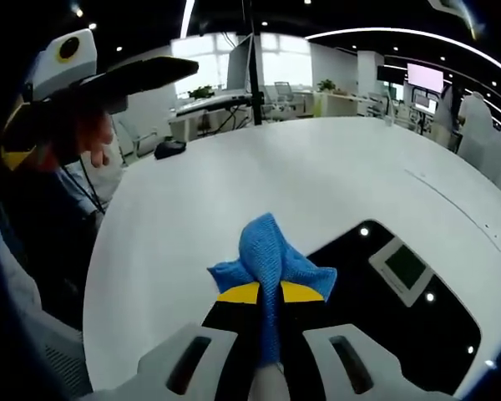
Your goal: Wipe the mirror surface with the cleaning cloth until all visible marks leave the cleaned area.
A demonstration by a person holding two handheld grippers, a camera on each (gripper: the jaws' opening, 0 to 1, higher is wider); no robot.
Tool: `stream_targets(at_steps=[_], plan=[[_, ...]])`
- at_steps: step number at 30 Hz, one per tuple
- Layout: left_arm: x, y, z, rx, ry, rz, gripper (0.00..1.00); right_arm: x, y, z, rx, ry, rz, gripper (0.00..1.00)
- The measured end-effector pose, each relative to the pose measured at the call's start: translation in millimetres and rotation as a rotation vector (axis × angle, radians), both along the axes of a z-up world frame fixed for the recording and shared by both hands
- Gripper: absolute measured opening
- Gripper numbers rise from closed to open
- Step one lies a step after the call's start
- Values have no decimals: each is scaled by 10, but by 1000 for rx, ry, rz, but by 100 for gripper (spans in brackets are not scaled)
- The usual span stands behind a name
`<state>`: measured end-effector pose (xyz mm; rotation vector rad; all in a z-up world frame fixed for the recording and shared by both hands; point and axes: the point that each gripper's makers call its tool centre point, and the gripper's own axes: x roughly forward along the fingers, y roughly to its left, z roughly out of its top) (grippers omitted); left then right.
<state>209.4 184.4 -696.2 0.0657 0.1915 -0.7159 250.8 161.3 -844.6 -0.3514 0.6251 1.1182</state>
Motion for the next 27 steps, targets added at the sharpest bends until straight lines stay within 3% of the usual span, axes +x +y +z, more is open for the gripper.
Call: stream_targets(at_steps=[27], plan=[[0,-45,11,-3,-2,-8,71,-53,-224,1,8,15,-47,2]])
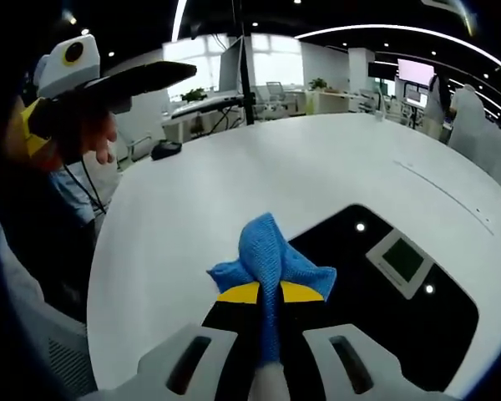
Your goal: Wipe the mirror surface with the cleaning cloth until all visible marks leave the cleaned area.
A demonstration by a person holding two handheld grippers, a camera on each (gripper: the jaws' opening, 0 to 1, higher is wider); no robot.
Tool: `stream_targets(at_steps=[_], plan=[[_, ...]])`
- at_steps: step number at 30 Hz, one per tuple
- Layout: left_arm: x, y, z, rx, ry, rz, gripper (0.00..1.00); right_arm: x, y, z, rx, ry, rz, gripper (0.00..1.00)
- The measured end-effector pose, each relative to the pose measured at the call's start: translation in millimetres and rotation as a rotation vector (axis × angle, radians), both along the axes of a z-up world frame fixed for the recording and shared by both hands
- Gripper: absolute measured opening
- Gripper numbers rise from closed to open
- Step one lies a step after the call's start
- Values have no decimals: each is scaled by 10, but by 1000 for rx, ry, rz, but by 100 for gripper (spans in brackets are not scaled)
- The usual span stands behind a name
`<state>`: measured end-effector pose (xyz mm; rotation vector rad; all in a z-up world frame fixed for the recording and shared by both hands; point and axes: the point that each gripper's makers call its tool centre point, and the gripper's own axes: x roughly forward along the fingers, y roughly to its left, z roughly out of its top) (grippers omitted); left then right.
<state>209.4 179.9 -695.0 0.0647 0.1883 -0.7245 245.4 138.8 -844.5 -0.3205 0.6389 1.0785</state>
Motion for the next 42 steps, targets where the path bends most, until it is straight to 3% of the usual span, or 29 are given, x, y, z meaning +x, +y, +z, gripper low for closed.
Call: stream_targets(at_steps=[42], plan=[[7,-66,13,-3,-4,-19,71,26,-566,-2,-14,12,-109,2]])
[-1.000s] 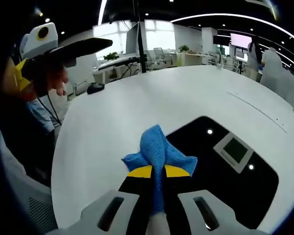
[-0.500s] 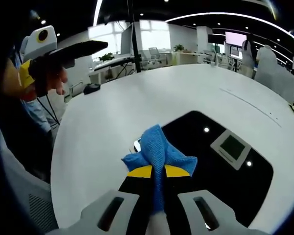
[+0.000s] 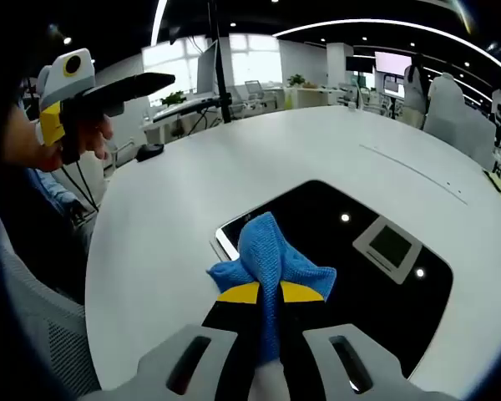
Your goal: Wipe the mirror surface with the cleaning cloth until all visible marks leave the cleaned area.
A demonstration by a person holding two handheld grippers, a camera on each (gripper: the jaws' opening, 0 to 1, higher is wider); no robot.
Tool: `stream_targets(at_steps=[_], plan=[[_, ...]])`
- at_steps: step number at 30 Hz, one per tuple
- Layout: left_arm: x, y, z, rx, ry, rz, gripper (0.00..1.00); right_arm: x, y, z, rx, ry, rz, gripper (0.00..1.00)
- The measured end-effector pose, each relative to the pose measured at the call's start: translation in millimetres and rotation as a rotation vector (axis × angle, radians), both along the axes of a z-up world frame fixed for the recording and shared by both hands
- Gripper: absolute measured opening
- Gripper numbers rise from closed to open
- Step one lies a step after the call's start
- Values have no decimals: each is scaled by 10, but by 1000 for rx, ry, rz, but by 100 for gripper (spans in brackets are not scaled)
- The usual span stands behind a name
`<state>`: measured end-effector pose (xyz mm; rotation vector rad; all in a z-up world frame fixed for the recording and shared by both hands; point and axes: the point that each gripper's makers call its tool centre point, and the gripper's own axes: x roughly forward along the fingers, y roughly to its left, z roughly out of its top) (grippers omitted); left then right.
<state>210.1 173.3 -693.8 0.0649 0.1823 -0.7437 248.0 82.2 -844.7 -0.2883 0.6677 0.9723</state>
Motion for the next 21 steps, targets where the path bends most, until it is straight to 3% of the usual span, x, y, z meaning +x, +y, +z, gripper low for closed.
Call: stream_targets(at_steps=[21], plan=[[-7,-15,24,4,-7,-2,71,16,-372,-8,-19,0,-58,2]])
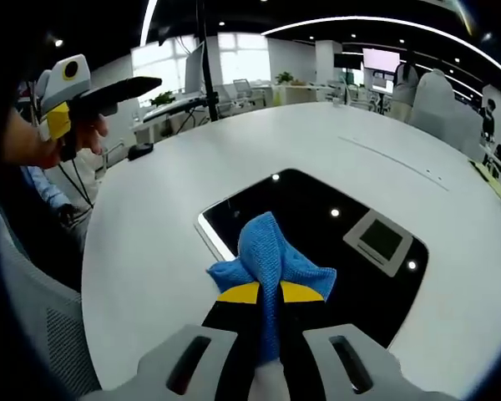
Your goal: Wipe the mirror surface with the cleaning cloth until all visible marks leave the cleaned area.
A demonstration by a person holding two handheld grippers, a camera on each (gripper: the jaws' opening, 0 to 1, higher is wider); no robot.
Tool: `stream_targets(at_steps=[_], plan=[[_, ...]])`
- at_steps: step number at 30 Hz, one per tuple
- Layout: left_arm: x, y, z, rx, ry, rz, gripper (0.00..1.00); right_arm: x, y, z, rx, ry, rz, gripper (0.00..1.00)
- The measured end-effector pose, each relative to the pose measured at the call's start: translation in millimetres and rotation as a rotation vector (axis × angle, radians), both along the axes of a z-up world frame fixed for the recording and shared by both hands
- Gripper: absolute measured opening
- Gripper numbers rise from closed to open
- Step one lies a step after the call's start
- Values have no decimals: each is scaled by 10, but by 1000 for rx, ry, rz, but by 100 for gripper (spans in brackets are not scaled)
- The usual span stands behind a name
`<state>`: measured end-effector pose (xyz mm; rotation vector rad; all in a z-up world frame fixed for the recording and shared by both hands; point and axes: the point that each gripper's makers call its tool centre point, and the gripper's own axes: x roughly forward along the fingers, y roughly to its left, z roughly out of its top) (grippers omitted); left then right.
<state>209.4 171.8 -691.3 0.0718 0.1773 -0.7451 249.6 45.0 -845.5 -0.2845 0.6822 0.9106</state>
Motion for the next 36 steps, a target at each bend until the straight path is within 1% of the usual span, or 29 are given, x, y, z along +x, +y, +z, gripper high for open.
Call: stream_targets(at_steps=[26,36], plan=[[-5,-56,4,1,0,-11,71,9,-359,2,-19,1,-67,2],[1,-54,11,2,-2,-12,71,10,-446,2,-26,2,-84,2]])
